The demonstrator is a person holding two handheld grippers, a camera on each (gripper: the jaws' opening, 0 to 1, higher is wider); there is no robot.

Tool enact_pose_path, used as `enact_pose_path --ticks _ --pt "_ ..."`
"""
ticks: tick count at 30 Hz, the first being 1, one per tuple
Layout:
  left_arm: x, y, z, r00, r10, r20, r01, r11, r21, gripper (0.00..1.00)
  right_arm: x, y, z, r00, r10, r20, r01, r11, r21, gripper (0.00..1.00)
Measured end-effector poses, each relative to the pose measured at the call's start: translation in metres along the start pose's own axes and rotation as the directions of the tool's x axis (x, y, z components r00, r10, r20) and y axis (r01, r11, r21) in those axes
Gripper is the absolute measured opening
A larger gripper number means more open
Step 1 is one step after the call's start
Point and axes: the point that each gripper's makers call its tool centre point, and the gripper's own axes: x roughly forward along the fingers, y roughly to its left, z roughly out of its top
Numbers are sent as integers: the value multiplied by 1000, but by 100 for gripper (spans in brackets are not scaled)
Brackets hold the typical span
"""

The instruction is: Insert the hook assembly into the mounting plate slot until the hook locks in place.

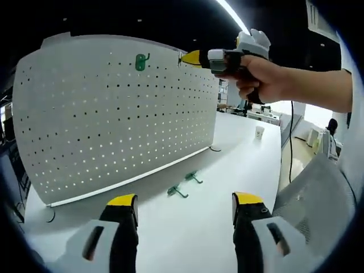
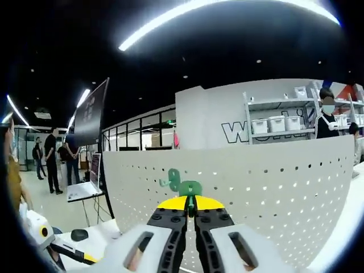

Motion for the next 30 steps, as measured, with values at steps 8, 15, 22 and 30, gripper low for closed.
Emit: enact_pose_path --ticks 8,15,22,30 --pt "-1 4 -4 1000 7 -9 -7 1000 -8 68 13 -1 2 1000 -16 24 16 999 -40 1" --pt "-1 5 -7 1000 3 -16 -3 1000 -8 68 24 -4 1 999 -38 35 40 996 -74 1" --pt "0 5 -9 1000 0 -26 -1 1000 -7 68 36 -10 2 997 -66 44 69 995 -77 1" --pt "2 -1 -10 999 -14 -34 13 1000 -15 68 45 -13 0 997 -68 46 72 993 -97 1"
